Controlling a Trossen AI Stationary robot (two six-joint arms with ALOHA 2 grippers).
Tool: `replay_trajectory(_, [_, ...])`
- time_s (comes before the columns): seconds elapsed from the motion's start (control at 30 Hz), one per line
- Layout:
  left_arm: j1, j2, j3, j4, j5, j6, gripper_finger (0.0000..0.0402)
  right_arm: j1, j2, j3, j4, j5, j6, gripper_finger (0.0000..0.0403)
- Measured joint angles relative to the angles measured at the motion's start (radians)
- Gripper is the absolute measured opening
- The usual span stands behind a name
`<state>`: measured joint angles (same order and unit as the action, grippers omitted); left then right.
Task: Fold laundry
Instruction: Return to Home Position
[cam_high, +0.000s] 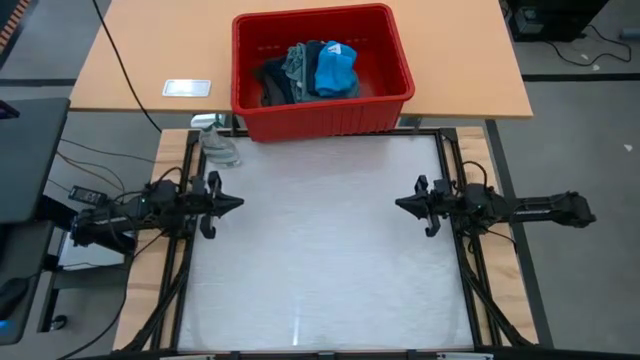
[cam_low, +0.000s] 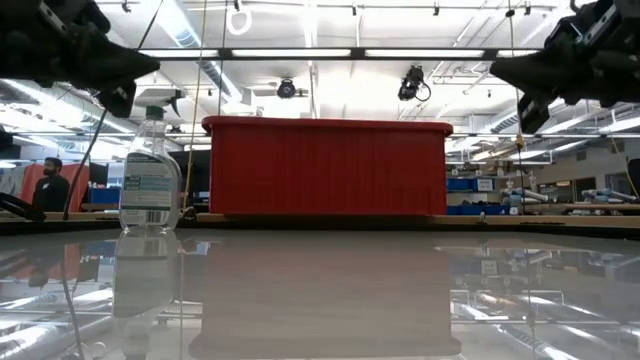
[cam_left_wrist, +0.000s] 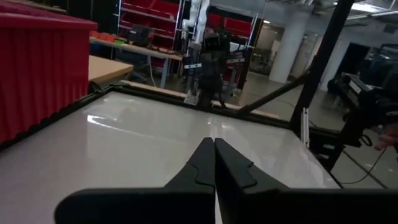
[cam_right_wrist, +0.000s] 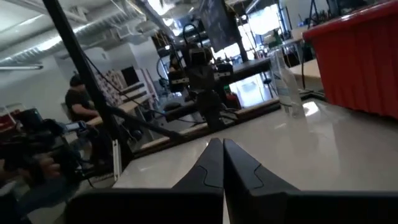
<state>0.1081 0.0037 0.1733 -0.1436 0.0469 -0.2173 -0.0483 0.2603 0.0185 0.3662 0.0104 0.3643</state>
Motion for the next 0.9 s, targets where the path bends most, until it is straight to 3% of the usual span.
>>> replay_trajectory(0.13, [0.0,-0.002,-0.051,0.044,0.0,0.003,0.0,0.0,-0.015,-0.011,-0.017,-0.015,-0.004,0.0003])
replay_trajectory(0.27, [0.0,-0.003,-0.165,0.223,0.021,-0.013,0.0,0.0,-0.02,-0.012,-0.04,-0.095,-0.049,0.0003])
replay_trajectory(0.47, [-0.011,-0.002,-0.165,0.215,0.064,-0.025,0.0,0.0,-0.019,-0.012,-0.126,-0.131,-0.02,0.0003])
replay_trajectory(0.67, [-0.01,0.002,-0.165,0.213,0.022,-0.074,0.0,-0.001,-0.018,-0.012,-0.186,-0.078,-0.02,0.0023])
replay_trajectory(0.9, [-0.01,0.003,-0.165,0.179,0.019,-0.131,0.0017,-0.002,-0.018,-0.012,-0.175,-0.087,-0.025,0.0039])
